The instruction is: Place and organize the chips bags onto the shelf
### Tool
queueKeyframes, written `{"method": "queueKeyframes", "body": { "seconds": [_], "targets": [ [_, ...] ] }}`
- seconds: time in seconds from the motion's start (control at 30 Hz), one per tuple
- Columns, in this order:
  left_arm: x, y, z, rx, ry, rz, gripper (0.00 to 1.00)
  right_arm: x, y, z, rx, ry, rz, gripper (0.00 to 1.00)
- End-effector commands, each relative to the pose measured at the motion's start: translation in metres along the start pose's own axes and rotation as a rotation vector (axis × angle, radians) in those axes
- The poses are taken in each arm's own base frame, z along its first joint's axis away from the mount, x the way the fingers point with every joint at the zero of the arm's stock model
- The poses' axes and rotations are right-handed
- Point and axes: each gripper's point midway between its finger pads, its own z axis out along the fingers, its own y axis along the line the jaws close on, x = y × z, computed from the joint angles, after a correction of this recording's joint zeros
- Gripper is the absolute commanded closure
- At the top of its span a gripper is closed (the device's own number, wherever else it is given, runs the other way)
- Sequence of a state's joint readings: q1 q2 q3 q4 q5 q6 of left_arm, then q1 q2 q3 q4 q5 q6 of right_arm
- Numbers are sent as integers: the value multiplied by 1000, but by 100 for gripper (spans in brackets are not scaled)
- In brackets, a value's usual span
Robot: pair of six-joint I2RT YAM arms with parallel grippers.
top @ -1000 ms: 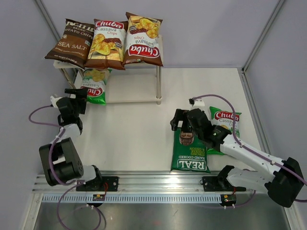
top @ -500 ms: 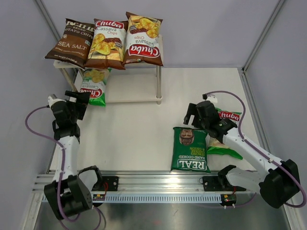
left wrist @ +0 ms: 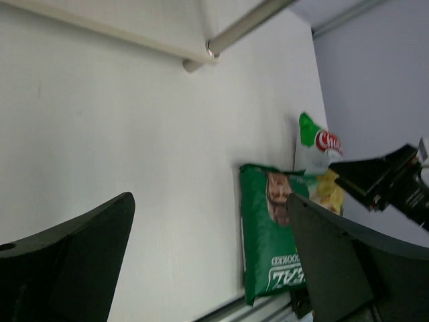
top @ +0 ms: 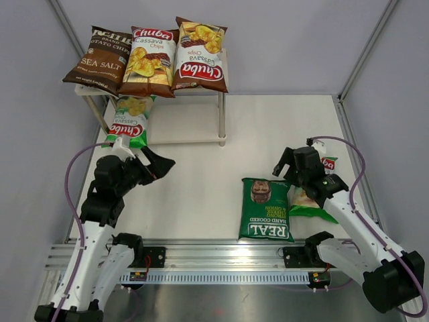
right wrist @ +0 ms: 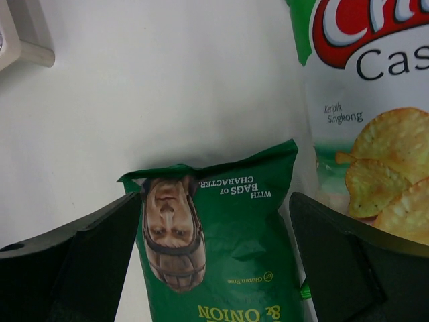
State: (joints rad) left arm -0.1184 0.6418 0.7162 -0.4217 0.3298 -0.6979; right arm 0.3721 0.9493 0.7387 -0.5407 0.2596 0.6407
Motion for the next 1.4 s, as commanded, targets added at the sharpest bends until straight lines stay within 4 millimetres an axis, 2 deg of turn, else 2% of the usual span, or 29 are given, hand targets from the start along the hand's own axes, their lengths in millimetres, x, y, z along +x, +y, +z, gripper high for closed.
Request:
{"method": "queueKeyframes", "body": {
  "seconds": [0.0,0.03,0.13,0.23,0.37,0.53,0.6,0.73,0.77,0.87,0.9,1.0,1.1,1.13,1.17,1.23,1.27,1.37],
  "targets": [
    [45,7,-17,5,147,91,1,20,-6,-4,8,74,44,1],
    [54,10,-21,3,172,92,1,27,-10,-3,6,76,59,1],
    [65,2,-39,67,202,138,1,43,-19,0,16,91,111,1],
    [68,-5,-57,98,209,193,1,55,-32,3,63,117,124,2],
    [65,-12,-73,116,198,247,1,66,-37,6,98,164,107,3],
    [68,-14,-78,129,211,256,1,77,-37,10,93,212,94,6],
    [71,-15,-80,144,223,265,1,83,-32,11,62,243,88,10],
    [74,-17,-82,157,237,269,1,108,-23,14,15,379,76,16],
    [75,-17,-82,163,240,271,1,109,-22,15,17,384,77,17],
    [78,-15,-80,163,251,263,1,120,-6,12,-78,431,112,32],
    [78,-16,-79,167,251,255,1,118,1,14,-112,422,132,44],
    [83,-16,-75,185,269,230,1,119,11,12,-167,416,173,63],
    [94,-14,-66,215,312,190,1,107,23,8,-221,361,230,67],
    [95,-12,-60,217,320,175,1,102,27,4,-250,334,251,72],
    [105,-3,-52,186,358,123,1,98,32,3,-265,319,299,76],
    [106,1,-39,189,355,97,1,85,40,0,-316,261,346,82],
    [111,3,-33,185,378,58,1,82,44,-1,-329,252,379,88],
    [123,5,-18,189,407,21,1,69,54,-2,-365,216,431,92]
  ]
}}
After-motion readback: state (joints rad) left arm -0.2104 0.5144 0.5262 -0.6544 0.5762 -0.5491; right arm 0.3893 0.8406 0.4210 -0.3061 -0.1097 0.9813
